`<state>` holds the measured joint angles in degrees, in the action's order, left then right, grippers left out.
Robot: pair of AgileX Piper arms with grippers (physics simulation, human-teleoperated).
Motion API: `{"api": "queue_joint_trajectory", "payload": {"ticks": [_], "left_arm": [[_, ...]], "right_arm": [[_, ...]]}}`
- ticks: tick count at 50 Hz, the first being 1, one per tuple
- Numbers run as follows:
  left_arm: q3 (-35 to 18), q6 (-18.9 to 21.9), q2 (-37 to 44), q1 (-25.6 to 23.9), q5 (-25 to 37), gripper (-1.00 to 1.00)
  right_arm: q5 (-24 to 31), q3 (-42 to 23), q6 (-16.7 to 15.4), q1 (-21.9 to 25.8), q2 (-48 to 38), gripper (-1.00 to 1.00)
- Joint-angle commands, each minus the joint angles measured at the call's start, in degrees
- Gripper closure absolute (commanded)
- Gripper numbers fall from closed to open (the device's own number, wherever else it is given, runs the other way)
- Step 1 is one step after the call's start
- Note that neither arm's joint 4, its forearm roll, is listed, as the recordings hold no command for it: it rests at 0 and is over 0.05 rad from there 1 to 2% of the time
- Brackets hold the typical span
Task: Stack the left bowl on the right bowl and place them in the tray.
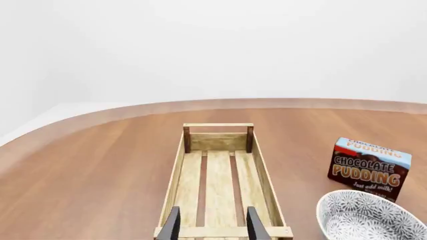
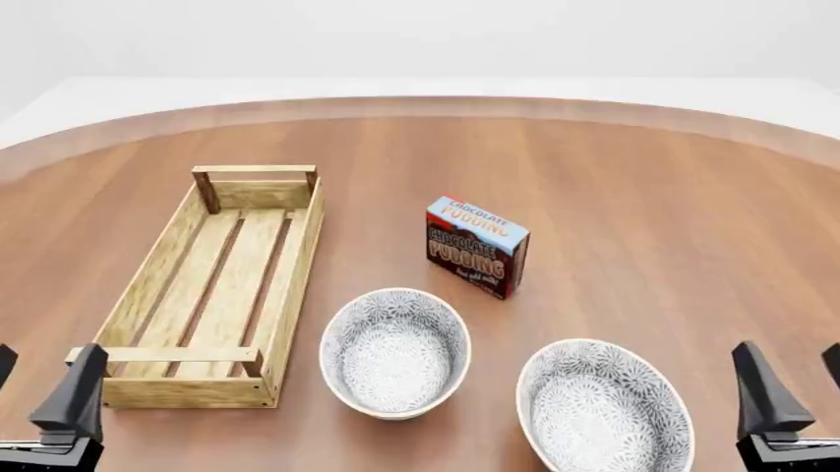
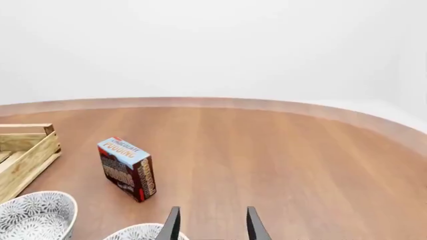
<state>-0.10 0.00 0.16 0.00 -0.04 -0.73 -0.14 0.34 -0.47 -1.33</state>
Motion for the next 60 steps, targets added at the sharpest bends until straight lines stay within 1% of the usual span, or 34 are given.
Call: {"api": "queue_joint_trajectory", "payload": {"ticks": [1,4,5,7,9,10,11,13,14,15,17,20,22,23,24,27,28,30,33,35,37,38,41,43,44,47,49,52,53,54,55,58,60], "left_arm": [[-0.15,0.00,0.25,0.00,-0.06,-1.00],[-0.15,0.00,0.25,0.00,-0.06,-1.00],[-0.15,0.00,0.25,0.00,-0.06,-1.00],[-0.15,0.00,0.25,0.00,-0.06,-1.00],[-0.15,0.00,0.25,0.00,-0.06,-1.00],[-0.15,0.00,0.25,0.00,-0.06,-1.00],[-0.15,0.00,0.25,0.00,-0.06,-1.00],[-0.15,0.00,0.25,0.00,-0.06,-1.00],[-0.15,0.00,0.25,0.00,-0.06,-1.00],[-0.15,0.00,0.25,0.00,-0.06,-1.00],[-0.15,0.00,0.25,0.00,-0.06,-1.00],[-0.15,0.00,0.25,0.00,-0.06,-1.00],[-0.15,0.00,0.25,0.00,-0.06,-1.00],[-0.15,0.00,0.25,0.00,-0.06,-1.00],[-0.15,0.00,0.25,0.00,-0.06,-1.00],[-0.15,0.00,0.25,0.00,-0.06,-1.00],[-0.15,0.00,0.25,0.00,-0.06,-1.00],[-0.15,0.00,0.25,0.00,-0.06,-1.00],[-0.15,0.00,0.25,0.00,-0.06,-1.00],[-0.15,0.00,0.25,0.00,-0.06,-1.00],[-0.15,0.00,0.25,0.00,-0.06,-1.00],[-0.15,0.00,0.25,0.00,-0.06,-1.00],[-0.15,0.00,0.25,0.00,-0.06,-1.00],[-0.15,0.00,0.25,0.00,-0.06,-1.00],[-0.15,0.00,0.25,0.00,-0.06,-1.00],[-0.15,0.00,0.25,0.00,-0.06,-1.00],[-0.15,0.00,0.25,0.00,-0.06,-1.00],[-0.15,0.00,0.25,0.00,-0.06,-1.00],[-0.15,0.00,0.25,0.00,-0.06,-1.00],[-0.15,0.00,0.25,0.00,-0.06,-1.00],[-0.15,0.00,0.25,0.00,-0.06,-1.00],[-0.15,0.00,0.25,0.00,-0.06,-1.00],[-0.15,0.00,0.25,0.00,-0.06,-1.00]], "right_arm": [[0.45,-1.16,0.77,-0.89,-1.36,-1.00],[0.86,-1.76,0.98,-0.95,-1.71,-1.00],[0.10,-1.91,0.90,-1.39,-3.23,-1.00],[0.09,-2.44,1.37,-0.13,-3.83,-1.00],[0.15,-2.95,0.56,-0.83,-4.43,-1.00],[0.42,-3.71,0.24,-0.16,-5.38,-1.00],[-1.11,-4.21,0.15,0.31,-9.04,-1.00],[-2.08,-6.38,-0.31,2.72,-14.17,-1.00],[-2.21,-6.38,-0.31,2.72,-14.30,-1.00],[-3.56,-8.25,-1.78,3.03,-19.98,-1.00],[-1.51,-11.44,-2.58,3.52,-21.02,-1.00],[1.12,-17.24,-3.36,5.37,-26.32,-1.00],[2.54,-20.93,-3.57,7.55,-29.88,-1.00],[2.85,-22.68,-3.89,7.78,-32.69,-1.00],[2.83,-22.70,-3.89,7.78,-32.73,-1.00],[3.88,-26.29,-2.88,9.82,-37.90,-1.00],[4.23,-27.04,-3.06,10.84,-38.29,-1.00],[5.49,-29.21,-4.03,11.53,-41.12,-1.00],[7.65,-32.52,-2.82,13.14,-44.14,-1.00],[9.71,-35.20,-2.67,14.03,-46.48,-1.00],[10.25,-36.07,-2.92,14.42,-47.36,-1.00],[11.08,-37.12,-3.61,14.69,-48.40,-1.00],[12.95,-40.30,-4.06,16.01,-51.86,-1.00],[13.76,-41.67,-3.45,16.69,-53.16,-1.00],[14.47,-42.62,-3.91,17.95,-54.80,-1.00],[14.95,-43.79,-3.78,18.60,-56.02,-1.00],[15.75,-45.32,-3.18,19.81,-58.12,-1.00],[16.55,-47.52,-1.30,22.90,-61.25,-1.00],[16.71,-48.02,-1.68,22.90,-62.24,-1.00],[16.85,-48.50,-1.30,23.69,-63.13,-1.00],[16.68,-49.01,-1.18,25.31,-63.72,-1.00],[17.03,-49.98,-1.35,25.50,-66.02,-1.00],[16.98,-50.97,0.00,27.07,-67.84,-1.00]]}}
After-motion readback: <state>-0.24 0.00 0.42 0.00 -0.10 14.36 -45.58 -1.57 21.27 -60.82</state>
